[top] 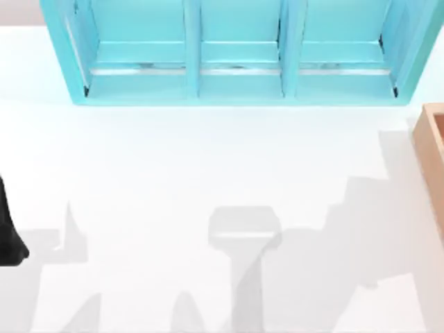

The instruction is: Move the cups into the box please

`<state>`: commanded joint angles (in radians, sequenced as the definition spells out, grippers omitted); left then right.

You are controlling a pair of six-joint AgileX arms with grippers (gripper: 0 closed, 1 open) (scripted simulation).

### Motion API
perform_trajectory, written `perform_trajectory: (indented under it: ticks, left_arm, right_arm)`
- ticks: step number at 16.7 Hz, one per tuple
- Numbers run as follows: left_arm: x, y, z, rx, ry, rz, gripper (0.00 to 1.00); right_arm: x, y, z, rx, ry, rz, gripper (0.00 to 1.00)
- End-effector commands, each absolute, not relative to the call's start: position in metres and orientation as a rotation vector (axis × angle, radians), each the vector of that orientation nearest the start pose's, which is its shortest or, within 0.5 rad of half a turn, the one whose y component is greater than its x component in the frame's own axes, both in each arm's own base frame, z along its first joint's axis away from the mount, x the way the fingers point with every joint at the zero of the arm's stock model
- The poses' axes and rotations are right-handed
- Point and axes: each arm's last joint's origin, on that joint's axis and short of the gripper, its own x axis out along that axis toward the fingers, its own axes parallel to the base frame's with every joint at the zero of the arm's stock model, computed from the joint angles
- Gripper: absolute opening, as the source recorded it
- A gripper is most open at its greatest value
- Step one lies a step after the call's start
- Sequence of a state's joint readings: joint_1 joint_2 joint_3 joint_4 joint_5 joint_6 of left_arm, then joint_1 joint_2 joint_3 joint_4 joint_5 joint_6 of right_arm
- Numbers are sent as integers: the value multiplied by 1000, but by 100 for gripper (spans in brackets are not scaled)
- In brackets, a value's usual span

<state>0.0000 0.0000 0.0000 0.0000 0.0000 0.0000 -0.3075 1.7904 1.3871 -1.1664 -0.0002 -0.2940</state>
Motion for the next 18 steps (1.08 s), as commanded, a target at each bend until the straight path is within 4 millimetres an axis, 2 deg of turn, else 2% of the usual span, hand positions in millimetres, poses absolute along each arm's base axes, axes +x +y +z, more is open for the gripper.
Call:
perform_trajectory:
  ticks: [5,15,18]
  left_arm:
    - [106,-1,160,0,0,0,100]
    - [106,-1,160,0,0,0,100]
    - [106,-1,160,0,0,0,100]
  right_arm:
    - [318,-98,218,8,1569,-8,98]
    - [318,-98,218,8,1570,-7,100]
    - [321,-99,233,9,1578,-4,100]
